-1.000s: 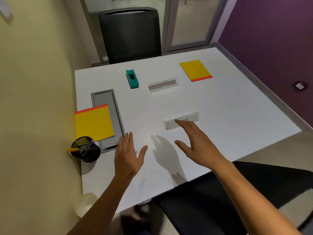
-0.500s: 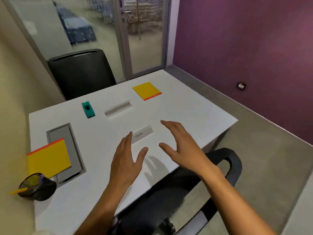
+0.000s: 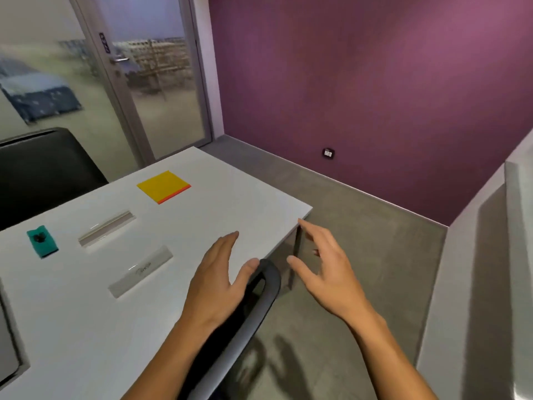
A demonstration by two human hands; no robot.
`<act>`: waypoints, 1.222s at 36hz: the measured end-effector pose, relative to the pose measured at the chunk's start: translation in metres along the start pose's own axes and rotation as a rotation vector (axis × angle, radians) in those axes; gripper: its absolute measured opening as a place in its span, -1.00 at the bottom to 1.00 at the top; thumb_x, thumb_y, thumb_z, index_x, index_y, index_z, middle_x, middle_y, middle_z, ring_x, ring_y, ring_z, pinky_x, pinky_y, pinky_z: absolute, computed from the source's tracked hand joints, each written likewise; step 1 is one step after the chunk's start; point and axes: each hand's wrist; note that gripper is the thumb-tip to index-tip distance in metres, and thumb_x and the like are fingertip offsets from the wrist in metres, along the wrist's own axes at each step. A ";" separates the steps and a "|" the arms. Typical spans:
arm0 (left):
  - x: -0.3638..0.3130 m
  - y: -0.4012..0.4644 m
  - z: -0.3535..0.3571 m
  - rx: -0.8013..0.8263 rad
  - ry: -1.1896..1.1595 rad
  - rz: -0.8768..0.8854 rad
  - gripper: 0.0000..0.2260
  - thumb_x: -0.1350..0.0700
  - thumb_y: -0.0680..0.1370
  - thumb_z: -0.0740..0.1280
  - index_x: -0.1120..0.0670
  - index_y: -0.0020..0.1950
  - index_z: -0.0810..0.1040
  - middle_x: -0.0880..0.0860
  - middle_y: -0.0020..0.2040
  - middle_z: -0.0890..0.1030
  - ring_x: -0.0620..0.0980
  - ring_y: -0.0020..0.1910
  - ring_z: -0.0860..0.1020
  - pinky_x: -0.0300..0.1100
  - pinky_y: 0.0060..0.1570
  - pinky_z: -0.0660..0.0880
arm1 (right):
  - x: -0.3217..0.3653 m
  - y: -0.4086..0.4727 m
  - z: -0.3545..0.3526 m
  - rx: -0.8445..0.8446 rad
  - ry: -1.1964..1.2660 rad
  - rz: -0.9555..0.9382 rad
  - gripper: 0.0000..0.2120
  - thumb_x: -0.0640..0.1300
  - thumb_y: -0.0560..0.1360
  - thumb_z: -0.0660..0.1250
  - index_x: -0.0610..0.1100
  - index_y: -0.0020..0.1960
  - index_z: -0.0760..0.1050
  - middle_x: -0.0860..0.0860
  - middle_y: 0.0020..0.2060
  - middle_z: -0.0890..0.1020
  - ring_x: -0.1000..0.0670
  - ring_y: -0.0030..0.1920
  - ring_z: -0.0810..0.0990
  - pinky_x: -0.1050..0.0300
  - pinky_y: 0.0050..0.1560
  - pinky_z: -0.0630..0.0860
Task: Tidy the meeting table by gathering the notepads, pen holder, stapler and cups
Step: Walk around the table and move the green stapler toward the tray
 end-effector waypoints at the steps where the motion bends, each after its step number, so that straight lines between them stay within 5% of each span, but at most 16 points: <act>1: -0.009 0.003 0.008 0.015 0.006 0.018 -0.24 -0.51 0.45 0.00 -0.19 0.58 0.17 -0.16 0.58 0.25 -0.11 0.55 0.23 -0.10 0.46 0.27 | -0.006 -0.005 -0.010 -0.028 0.003 0.020 -0.40 0.02 0.58 0.38 0.10 0.56 0.25 0.25 0.42 0.37 0.25 0.43 0.35 0.09 0.43 0.41; 12: -0.063 0.043 0.087 0.151 0.029 0.198 -0.28 -0.49 0.49 0.02 -0.15 0.57 0.21 -0.18 0.54 0.29 -0.34 0.44 0.20 -0.30 0.37 0.18 | -0.076 -0.036 -0.076 -0.220 -0.028 0.202 -0.40 0.02 0.58 0.39 0.13 0.56 0.25 0.27 0.37 0.38 0.26 0.40 0.38 0.16 0.39 0.41; 18: -0.081 0.096 0.137 0.226 0.052 0.285 -0.25 -0.51 0.49 0.00 -0.12 0.55 0.24 -0.15 0.52 0.33 -0.21 0.44 0.29 -0.27 0.32 0.23 | -0.121 -0.017 -0.102 -0.257 -0.043 0.263 -0.40 0.02 0.58 0.39 0.14 0.55 0.26 0.36 0.33 0.36 0.32 0.36 0.37 0.35 0.31 0.36; 27: -0.098 0.221 0.212 0.255 0.116 0.351 -0.24 -0.47 0.52 0.03 -0.04 0.59 0.22 -0.06 0.57 0.29 -0.06 0.54 0.25 -0.17 0.44 0.18 | -0.208 0.072 -0.146 -0.326 -0.105 0.333 -0.39 0.04 0.58 0.38 0.12 0.56 0.24 0.24 0.32 0.38 0.37 0.34 0.33 0.47 0.25 0.28; 36: -0.112 0.347 0.271 0.319 0.084 0.327 -0.22 -0.47 0.52 0.05 -0.03 0.61 0.16 -0.03 0.61 0.22 -0.04 0.57 0.20 0.03 0.51 0.25 | -0.295 0.185 -0.161 -0.303 -0.129 0.379 -0.35 0.15 0.54 0.35 0.17 0.56 0.19 0.25 0.37 0.38 0.21 0.38 0.38 0.09 0.36 0.44; 44: -0.116 0.427 0.336 0.367 0.035 0.189 -0.26 -0.40 0.52 0.14 0.02 0.58 0.25 -0.01 0.58 0.27 0.00 0.57 0.20 0.15 0.53 0.18 | -0.367 0.250 -0.172 -0.264 -0.068 0.446 -0.33 0.12 0.56 0.38 0.18 0.58 0.16 0.18 0.43 0.38 0.15 0.39 0.41 0.02 0.36 0.46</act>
Point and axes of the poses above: each hand's wrist, its own y-axis towards the middle knuckle, its own z-axis out of the palm, x = y × z
